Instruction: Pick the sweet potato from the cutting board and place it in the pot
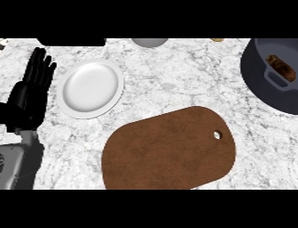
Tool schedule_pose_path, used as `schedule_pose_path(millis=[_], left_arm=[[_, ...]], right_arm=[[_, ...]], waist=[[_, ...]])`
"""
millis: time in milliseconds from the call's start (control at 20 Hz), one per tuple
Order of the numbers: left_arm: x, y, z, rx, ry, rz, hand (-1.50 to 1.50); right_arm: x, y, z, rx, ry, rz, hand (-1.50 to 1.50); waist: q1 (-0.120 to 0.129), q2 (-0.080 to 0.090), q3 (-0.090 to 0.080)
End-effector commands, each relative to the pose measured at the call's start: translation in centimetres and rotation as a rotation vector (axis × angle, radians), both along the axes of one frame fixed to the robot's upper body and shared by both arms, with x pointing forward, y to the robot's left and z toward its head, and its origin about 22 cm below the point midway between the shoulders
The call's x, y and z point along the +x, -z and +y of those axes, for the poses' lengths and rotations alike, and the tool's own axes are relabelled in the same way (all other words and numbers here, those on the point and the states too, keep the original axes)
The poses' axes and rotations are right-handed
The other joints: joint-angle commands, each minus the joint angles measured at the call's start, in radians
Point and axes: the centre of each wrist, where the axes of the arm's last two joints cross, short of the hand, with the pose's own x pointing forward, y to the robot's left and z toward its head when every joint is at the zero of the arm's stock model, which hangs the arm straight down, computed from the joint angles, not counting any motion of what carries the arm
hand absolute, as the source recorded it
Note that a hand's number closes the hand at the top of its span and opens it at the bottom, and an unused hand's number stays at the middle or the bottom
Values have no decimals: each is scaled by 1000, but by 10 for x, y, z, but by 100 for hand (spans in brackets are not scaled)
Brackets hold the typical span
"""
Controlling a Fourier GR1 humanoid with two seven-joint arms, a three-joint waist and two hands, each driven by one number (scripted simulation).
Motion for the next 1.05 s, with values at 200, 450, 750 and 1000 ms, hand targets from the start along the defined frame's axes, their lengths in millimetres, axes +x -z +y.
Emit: schedule_pose_path(millis=[200,450,750,1000], left_arm=[[0,3,6,-3,-8,7,0],[-3,-3,9,13,1,23,0],[-5,1,10,-21,-6,13,0],[-11,-10,10,-10,1,2,0]], right_arm=[[-54,17,-49,13,32,-149,-150],[-98,17,-88,-15,54,-188,-150],[-139,7,-113,-10,49,-174,-150],[-172,26,-119,7,62,-156,-150]], waist=[[-21,-6,-2],[-14,-3,-1],[-18,-7,-2],[-16,-7,-2]])
